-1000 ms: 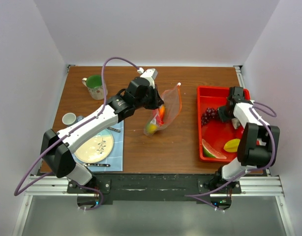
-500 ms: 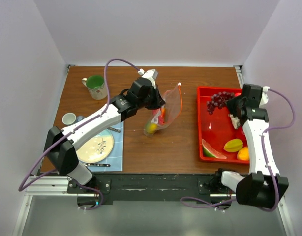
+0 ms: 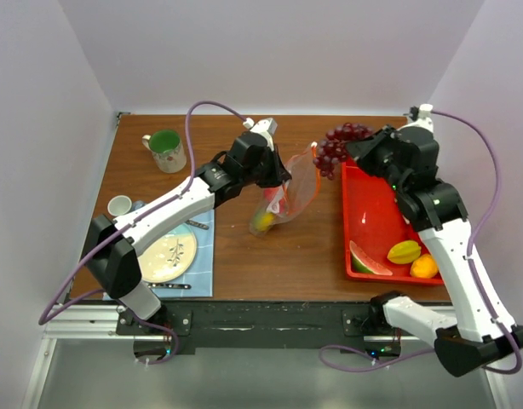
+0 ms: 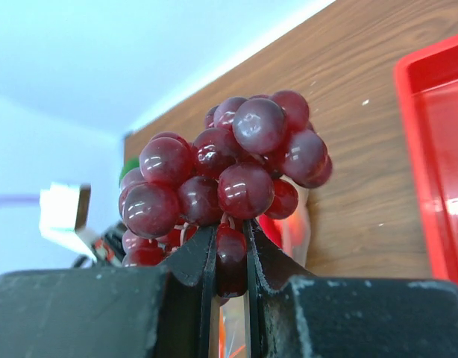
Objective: Place the food in the zip-top bag and seal the zipper
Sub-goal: Place the fake fruit in the zipper food storage bag.
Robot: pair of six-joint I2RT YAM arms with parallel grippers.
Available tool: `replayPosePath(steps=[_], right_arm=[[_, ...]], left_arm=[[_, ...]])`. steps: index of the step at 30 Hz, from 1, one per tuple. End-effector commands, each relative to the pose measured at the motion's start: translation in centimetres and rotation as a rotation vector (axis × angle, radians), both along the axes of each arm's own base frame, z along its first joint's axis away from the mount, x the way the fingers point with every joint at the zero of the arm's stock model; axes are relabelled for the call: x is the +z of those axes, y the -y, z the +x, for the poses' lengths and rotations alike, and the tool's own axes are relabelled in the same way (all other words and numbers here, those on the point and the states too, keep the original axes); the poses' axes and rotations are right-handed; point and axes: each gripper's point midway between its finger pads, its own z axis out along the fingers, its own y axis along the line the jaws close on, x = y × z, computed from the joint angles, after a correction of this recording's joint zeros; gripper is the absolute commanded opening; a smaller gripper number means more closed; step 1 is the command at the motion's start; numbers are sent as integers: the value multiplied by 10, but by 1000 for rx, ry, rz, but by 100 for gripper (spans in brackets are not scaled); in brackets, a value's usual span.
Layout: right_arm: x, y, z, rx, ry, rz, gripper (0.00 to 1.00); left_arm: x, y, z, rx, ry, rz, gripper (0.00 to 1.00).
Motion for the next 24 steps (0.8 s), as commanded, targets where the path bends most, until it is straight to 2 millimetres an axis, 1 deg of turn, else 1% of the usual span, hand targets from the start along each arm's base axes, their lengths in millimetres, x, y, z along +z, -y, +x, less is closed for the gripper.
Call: replayPosePath(steps=[1,2,3,5,6,7,8,9,10,11,12,14,16,19,20,23,24], right_arm=[[14,-25,7,32,77,-52,0],[11,-31,7,43,80,-64,0],[8,-44,6,73,87,-72,0],[-3,-55,12,72,79,-121,0],[-6,-67,10,95,76,-140,0],[-11,-65,14,66,70,-192,0],[-20,-69,17,60,50,-226,0],[-25,-71,16,53,45,-256,0],[-29,-69,16,38,43,-286,0],[-28,-64,16,13,51,-300,0],[-34,-62,16,8,50,-314,0],[-36,-56,16,-10,54,-350,0],[-42,-55,16,9,45,-394,0],[-50,-65,14,52,43,-453,0],[-52,-71,10,71,43,-476,0],[-57,-73,7,59,40,-569,0],[-58,-79,3,64,48,-594,0]], left_arm=[[33,9,7,-2,47,-75,0],[33,10,7,-6,47,-77,0],[34,11,7,-10,47,-79,0],[36,12,6,-12,49,-81,0],[37,12,6,-12,49,-81,0],[37,11,6,-10,49,-82,0],[39,10,5,-7,51,-82,0],[40,9,5,-4,53,-79,0],[41,8,5,0,57,-78,0],[42,5,5,8,58,-74,0],[43,4,4,9,60,-70,0],[45,1,4,16,70,-65,0],[48,0,4,16,76,-67,0],[53,0,3,12,84,-72,0],[53,0,4,12,85,-73,0],[54,0,4,12,89,-72,0],[54,1,4,11,88,-72,0]])
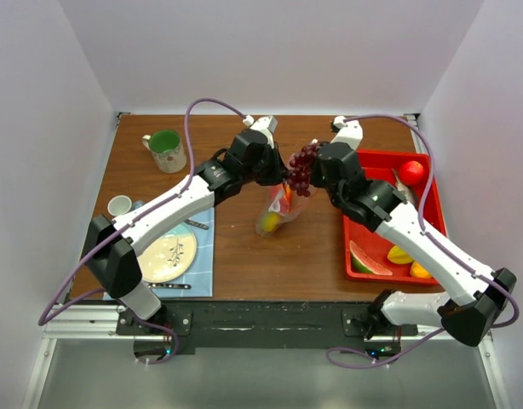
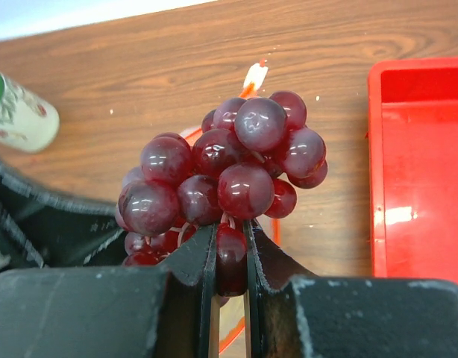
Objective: Place the food in the zip-top bag and seal the zipper
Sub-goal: Place the fake fruit in the zipper food storage bag.
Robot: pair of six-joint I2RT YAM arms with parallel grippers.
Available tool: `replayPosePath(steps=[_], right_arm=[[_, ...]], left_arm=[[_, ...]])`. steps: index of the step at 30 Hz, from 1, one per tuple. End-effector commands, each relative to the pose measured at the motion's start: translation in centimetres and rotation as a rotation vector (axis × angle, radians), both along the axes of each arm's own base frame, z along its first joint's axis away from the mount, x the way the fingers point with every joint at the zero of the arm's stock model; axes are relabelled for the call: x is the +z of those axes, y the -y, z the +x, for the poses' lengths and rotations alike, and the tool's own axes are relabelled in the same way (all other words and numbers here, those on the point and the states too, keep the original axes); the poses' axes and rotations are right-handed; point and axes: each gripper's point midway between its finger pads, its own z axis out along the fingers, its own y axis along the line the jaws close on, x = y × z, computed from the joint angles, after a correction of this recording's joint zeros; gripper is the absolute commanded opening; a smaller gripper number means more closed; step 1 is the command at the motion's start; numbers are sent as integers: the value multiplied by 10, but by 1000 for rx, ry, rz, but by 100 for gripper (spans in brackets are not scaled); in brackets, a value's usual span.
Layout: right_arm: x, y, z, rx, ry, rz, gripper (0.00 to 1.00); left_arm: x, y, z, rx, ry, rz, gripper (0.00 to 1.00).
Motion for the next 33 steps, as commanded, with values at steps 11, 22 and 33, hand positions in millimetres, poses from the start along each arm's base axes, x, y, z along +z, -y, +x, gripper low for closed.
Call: replayPosePath(steps=[11,22,33], right_arm=[[-16,-24,-3,12,57,-394,0],[-12,-3,3,-75,46,-629,0],[-13,-47,-12,139,40,-525,11]], left_arm=[[49,2,3,2,91,-79,0],[53,-4,1,4,109,-67,0],[56,-1,4,1,124,-70,0]])
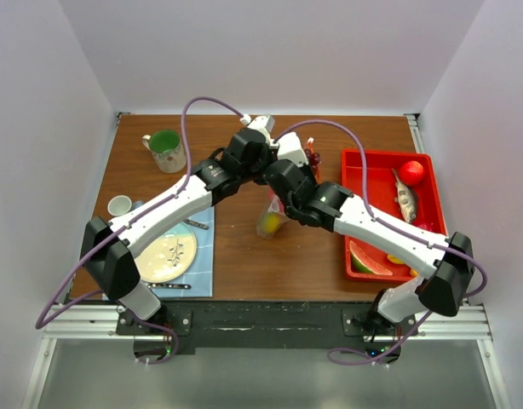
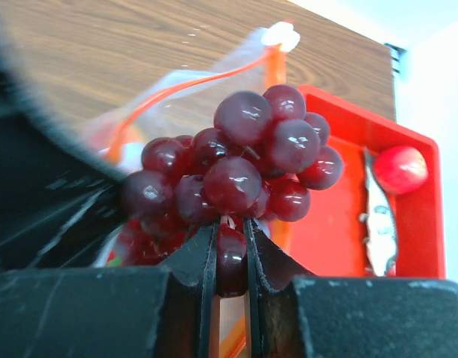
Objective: Place the food in the zip-top bag and seal the zipper
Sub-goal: Place the fake fruit in the zipper food storage bag.
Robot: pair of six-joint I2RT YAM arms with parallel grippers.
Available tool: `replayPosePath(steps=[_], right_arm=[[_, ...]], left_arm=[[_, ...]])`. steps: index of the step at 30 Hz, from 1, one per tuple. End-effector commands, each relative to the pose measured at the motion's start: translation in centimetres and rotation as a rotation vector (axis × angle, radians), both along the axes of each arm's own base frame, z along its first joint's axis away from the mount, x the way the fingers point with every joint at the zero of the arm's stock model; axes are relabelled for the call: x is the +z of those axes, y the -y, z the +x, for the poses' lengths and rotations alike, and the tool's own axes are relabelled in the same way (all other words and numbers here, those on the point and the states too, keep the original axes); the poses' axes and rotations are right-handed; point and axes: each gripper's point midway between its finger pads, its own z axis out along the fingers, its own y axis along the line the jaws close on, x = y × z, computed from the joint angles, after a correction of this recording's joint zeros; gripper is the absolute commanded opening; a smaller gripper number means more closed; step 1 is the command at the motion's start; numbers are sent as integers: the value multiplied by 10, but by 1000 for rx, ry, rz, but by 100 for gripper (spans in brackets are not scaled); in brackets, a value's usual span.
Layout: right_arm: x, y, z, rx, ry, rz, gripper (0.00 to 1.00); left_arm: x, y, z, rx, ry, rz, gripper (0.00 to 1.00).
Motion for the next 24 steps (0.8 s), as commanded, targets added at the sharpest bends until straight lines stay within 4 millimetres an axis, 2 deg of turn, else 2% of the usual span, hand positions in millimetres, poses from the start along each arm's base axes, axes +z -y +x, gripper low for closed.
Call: replayPosePath(steps=[1,3,4,6,9,13,15,16,17,18,19,21,22,24], right_arm=[[24,-26,-11,103,14,99,18],[18,-23,-13,100,2,90,27],[18,-21,-14,99,1,94,38],[20,-18,-16,101,4,108,50],[27,-17,-20,119,1,138,60],[37,-17,-22,124,-7,163,63],[43,-7,-23,79,-23,186,64],[49,7,-16,28,-21,207,65],[43,21,-17,-5,-55,206,65],[43,27,-18,-11,-85,283,65],[34,53,-8,-85,-107,309,65],[29,79,-6,-156,-117,388,65],[23,103,-5,-214,-129,429,66],[15,126,-6,-286,-143,459,68]], left_arm=[[52,5,5,-15,115,-87,0],[52,5,5,-15,115,-87,0],[52,5,5,-14,117,-88,0],[54,5,5,-15,119,-91,0],[54,4,4,-12,116,-91,0],[57,4,4,-13,120,-98,0],[57,0,7,16,133,-87,0],[56,-2,9,24,134,-81,0],[56,-4,9,28,140,-72,0],[54,-8,10,43,140,-62,0],[51,-10,11,49,140,-55,0],[44,-14,11,58,137,-42,0],[42,-15,10,57,136,-39,0],[38,-17,9,55,133,-33,0]])
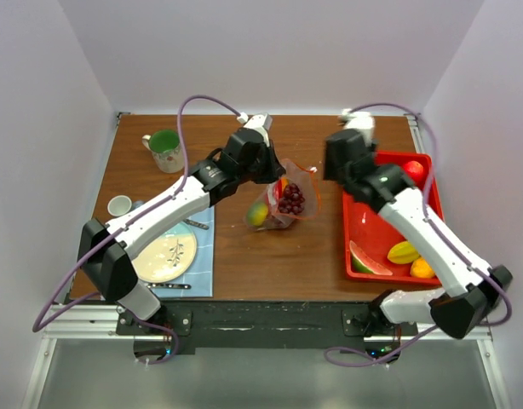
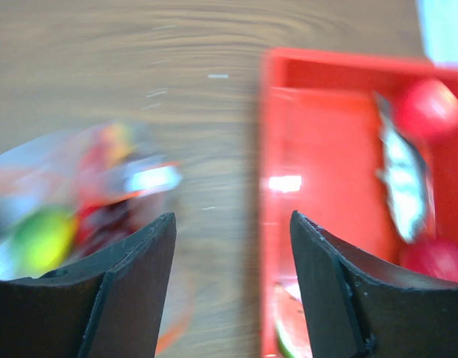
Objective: Place the food in the zip-top bag and seal the zipper
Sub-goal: Place the fake fruit in the zipper food storage bag, then pick up the fake fruit from the bin.
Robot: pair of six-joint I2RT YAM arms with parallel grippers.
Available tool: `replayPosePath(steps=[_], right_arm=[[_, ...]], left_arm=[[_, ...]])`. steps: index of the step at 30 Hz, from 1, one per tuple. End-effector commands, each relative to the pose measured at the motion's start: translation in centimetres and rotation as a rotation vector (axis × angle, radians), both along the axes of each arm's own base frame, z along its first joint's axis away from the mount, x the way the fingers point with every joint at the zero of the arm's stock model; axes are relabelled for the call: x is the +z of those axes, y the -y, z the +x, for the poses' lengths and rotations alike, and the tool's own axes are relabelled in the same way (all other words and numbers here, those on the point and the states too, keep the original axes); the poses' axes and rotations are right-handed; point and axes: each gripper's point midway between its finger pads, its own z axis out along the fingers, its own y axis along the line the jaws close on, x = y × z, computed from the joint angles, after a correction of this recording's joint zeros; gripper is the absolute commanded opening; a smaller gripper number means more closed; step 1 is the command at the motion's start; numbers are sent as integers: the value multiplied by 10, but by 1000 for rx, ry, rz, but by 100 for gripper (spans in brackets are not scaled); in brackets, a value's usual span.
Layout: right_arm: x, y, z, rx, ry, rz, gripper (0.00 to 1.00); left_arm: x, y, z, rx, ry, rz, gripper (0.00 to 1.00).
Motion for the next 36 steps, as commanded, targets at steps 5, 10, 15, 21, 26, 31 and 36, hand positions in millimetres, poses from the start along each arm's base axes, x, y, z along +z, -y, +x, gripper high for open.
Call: replayPosePath(steps=[5,10,15,21,26,31,36], right_arm=[[-51,133,-4,-407,-159,222,69],[-93,200,-16,-717,-275,248,72],[-114,239,-43,-950,-298,210,86],[-148,277,-65,-1013,-319,249,93],[-172,287,-64,-995,-332,302,99],[-184,293,-53,-1004,-280,341,99],[-188,299,-48,-1033,-214,357,99]], left_arm=[[32,-7,0,-3,97,-46,0],[32,-4,-5,-38,89,-53,0],[27,-4,-11,-69,85,-52,0],[25,2,-15,-103,72,-74,0],[20,6,-13,-107,62,-77,0],[23,11,-12,-118,59,-92,0],[24,12,-11,-122,65,-88,0]])
